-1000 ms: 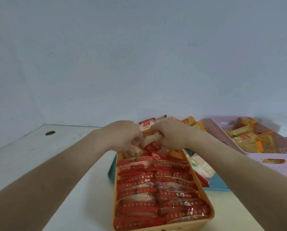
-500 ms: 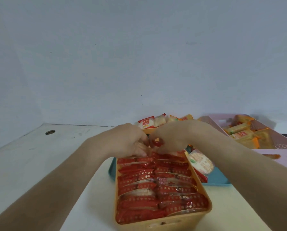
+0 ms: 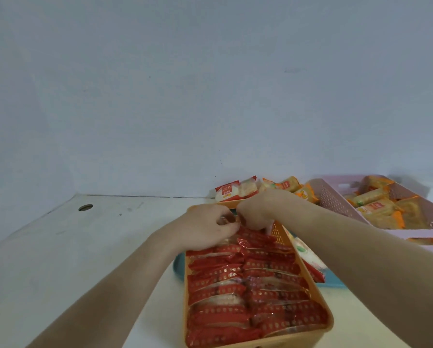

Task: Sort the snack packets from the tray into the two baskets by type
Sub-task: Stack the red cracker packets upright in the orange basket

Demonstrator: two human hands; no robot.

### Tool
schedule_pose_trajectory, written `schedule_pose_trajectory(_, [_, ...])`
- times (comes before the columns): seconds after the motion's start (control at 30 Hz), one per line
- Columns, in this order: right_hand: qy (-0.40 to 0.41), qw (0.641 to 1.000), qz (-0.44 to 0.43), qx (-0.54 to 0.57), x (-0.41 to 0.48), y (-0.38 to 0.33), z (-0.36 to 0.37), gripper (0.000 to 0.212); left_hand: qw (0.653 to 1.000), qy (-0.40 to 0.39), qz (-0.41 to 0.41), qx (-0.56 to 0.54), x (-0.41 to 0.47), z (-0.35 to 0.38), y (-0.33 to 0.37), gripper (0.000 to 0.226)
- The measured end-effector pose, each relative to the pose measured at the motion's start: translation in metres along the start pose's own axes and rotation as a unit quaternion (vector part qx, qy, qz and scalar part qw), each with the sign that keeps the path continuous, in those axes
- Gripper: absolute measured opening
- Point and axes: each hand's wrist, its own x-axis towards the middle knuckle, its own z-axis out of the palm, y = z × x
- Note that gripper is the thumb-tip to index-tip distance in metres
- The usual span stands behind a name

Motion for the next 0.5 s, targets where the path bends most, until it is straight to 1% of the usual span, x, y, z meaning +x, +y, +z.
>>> schedule_pose_trajectory(0.07, [-0.020, 1.000, -0.006, -0.011, 0.007, -0.001, 0.003, 0.018, 1.000, -0.010, 0.012, 0.012, 0.000, 0.002, 0.003, 0.022])
schedule_pose_trajectory(0.13, [-0.030, 0.999, -0.012, -0.023, 0.014, -0.002, 0.005, 0.021, 0.999, -0.008, 0.026, 0.026, -0.001, 0.003, 0.005, 0.020])
schedule_pose_trajectory(0.23, [-0.029, 0.997, -0.014, -0.065, 0.020, -0.002, 0.006, 0.014, 0.999, 0.002, 0.031, 0.019, -0.004, 0.004, 0.005, 0.020])
schedule_pose_trajectory(0.33, [0.023, 0.994, -0.016, -0.107, 0.023, -0.002, 0.012, 0.010, 0.999, 0.008, 0.032, 0.017, -0.005, 0.007, 0.005, 0.023])
schedule_pose_trajectory(0.43, [0.059, 0.994, -0.010, -0.095, 0.025, -0.003, 0.017, 0.008, 0.999, 0.019, 0.031, 0.021, -0.006, 0.009, 0.003, 0.022])
schedule_pose_trajectory(0.5, [0.082, 0.994, -0.003, -0.076, 0.026, -0.001, 0.019, 0.013, 0.999, 0.025, 0.033, 0.021, -0.006, 0.010, 0.003, 0.022])
